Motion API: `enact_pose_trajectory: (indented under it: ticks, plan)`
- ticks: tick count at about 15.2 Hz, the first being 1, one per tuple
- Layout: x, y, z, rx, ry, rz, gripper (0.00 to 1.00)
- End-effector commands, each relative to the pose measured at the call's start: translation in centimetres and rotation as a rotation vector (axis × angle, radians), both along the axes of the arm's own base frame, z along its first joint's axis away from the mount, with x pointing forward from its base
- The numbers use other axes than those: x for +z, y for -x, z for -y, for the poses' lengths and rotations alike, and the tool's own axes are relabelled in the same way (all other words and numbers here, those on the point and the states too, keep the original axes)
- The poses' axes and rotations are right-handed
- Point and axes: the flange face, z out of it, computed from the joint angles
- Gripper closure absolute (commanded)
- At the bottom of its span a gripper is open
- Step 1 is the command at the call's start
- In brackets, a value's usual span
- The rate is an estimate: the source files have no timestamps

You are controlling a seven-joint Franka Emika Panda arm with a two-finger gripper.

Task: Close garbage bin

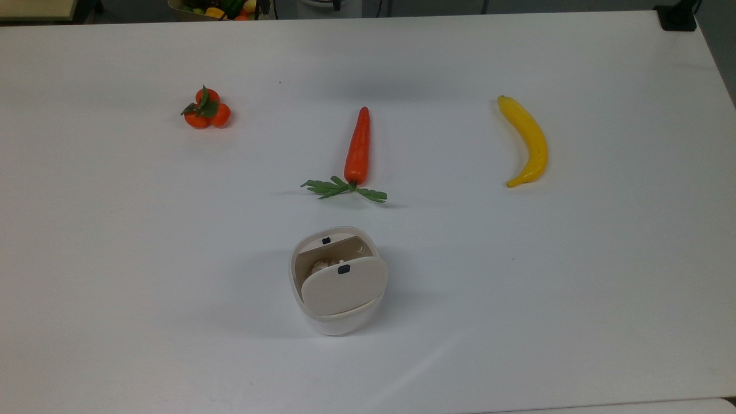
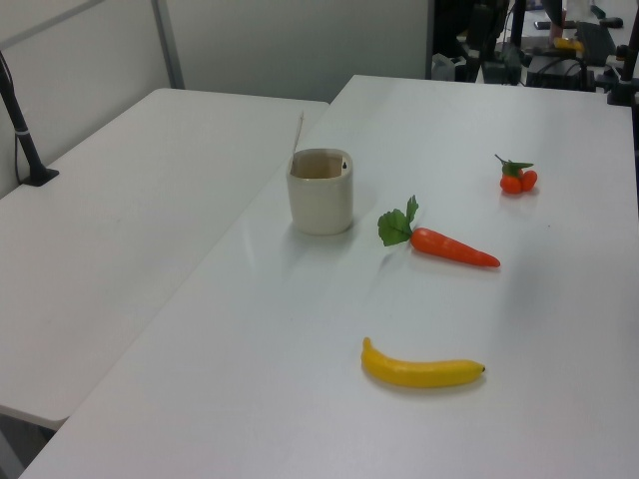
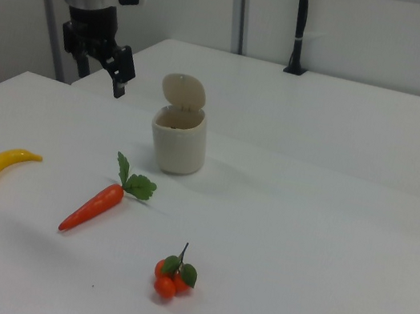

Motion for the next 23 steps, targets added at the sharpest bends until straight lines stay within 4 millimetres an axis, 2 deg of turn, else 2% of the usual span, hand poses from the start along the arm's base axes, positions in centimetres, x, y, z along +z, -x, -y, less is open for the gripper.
enact_pose_trajectory:
  ticks: [1,5,7,10,15,17,19,23]
  plan:
    - [-0.2,-0.3,0.0,0.009,0.016,0.041,0.05]
    - [-0.8,-0.6,-0.2,0.027,0.018,0.039,0.35]
    - [-0.8,-0.7,0.0,0.058,0.019,0.046,0.57]
    - [-1.1,-0.9,0.0,0.091,0.020,0.044,0.79]
    - [-1.4,-1.0,0.0,0.088,0.013,0.038,0.89]
    - [-1.5,-1.0,0.0,0.087,-0.006,0.039,0.90]
    - [-1.9,-1.3,0.0,0.122,-0.002,0.045,1.00]
    - [-2.2,-2.4,0.0,0.119,0.003,0.093,1.00]
